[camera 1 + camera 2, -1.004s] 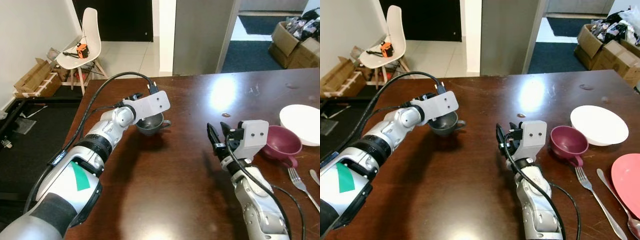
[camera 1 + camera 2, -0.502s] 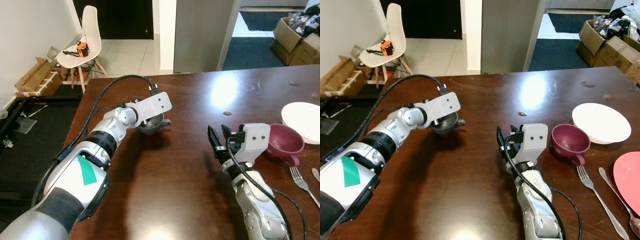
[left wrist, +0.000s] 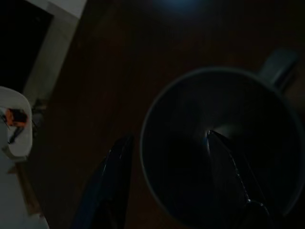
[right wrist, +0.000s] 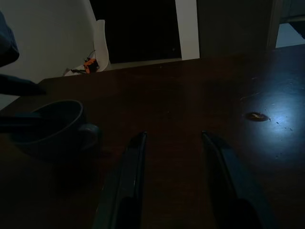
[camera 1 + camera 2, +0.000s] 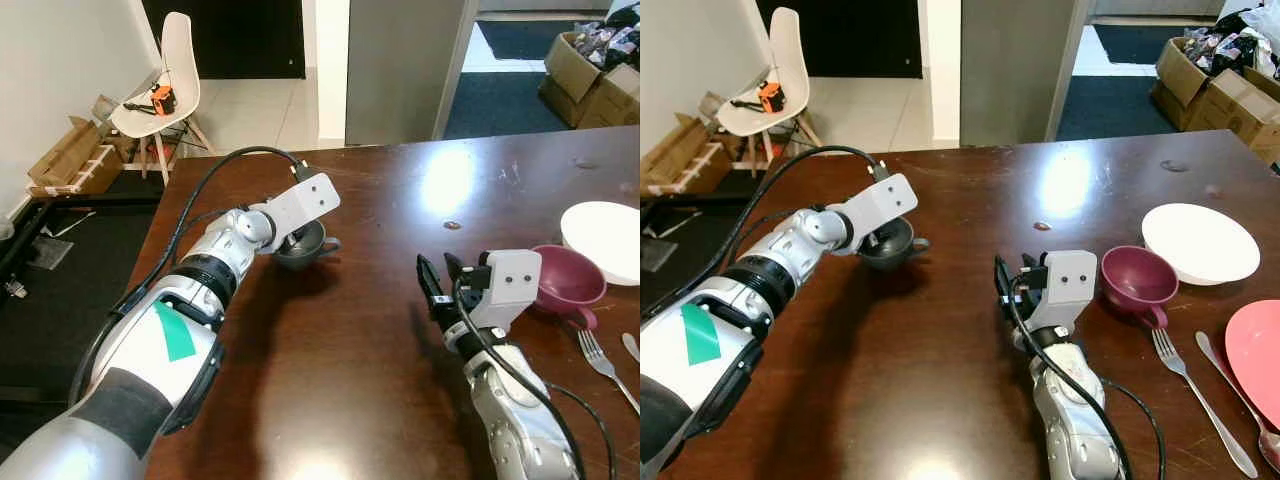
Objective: Setting the table
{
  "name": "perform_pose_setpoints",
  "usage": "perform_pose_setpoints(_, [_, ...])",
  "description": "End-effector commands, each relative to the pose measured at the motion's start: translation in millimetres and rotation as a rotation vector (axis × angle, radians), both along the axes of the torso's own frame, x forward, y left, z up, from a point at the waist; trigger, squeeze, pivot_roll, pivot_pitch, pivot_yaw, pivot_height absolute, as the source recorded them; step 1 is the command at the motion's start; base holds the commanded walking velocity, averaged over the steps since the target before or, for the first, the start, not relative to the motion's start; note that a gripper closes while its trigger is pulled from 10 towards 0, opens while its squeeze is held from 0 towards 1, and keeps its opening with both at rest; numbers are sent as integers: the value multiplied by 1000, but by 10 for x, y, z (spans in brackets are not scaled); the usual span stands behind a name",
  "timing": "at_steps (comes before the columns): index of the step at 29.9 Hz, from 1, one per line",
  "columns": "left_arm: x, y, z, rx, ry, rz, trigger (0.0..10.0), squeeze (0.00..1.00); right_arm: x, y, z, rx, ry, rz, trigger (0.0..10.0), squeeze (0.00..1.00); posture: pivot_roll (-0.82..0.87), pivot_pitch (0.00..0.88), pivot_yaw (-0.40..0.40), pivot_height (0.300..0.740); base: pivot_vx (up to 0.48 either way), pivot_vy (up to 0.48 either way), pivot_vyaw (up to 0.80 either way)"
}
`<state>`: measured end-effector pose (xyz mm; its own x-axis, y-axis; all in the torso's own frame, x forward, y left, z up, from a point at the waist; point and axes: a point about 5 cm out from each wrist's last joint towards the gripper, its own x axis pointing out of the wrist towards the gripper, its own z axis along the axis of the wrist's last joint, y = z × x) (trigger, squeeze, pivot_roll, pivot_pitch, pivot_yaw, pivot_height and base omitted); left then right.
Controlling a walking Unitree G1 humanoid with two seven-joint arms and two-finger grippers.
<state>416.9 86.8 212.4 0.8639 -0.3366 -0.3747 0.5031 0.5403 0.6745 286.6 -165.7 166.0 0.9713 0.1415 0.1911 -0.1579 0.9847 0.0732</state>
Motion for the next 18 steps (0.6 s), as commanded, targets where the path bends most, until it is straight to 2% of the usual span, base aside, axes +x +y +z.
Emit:
perform_pose_setpoints(1, [-21,56,-111,-10,70,19,10000,0,-25,22,-8,0,7,4,10000,0,-103,96,175,740,0,0,0])
perform_pose_setpoints(9, [-54,83,-244,-50,138,53,10000,0,-35,53,12,4,0,29,10000,0,-105,102,174,740,0,0,0])
perform_pose_setpoints(10, [-67,95,-291,-66,164,60,10000,0,-50,117,31,-2,-2,91,10000,0,-105,102,174,740,0,0,0])
perform_pose_setpoints(11, [-67,95,-291,-66,164,60,10000,0,-50,117,31,-2,-2,91,10000,0,-105,102,174,740,0,0,0])
perform_pose_setpoints(13, [-85,107,-349,-87,193,69,10000,0,-93,263,56,-41,3,222,10000,0,-105,105,171,740,0,0,0])
perform_pose_setpoints(14, [-85,107,-349,-87,193,69,10000,0,-93,263,56,-41,3,222,10000,0,-105,105,171,740,0,0,0])
perform_pose_setpoints(16, [-110,91,-406,-113,235,57,10000,0,-135,382,69,-70,8,321,10000,0,-105,106,167,740,0,0,0])
perform_pose_setpoints(18, [-115,87,-416,-117,243,53,10000,0,-141,397,72,-71,8,332,10000,0,-105,106,167,740,0,0,0])
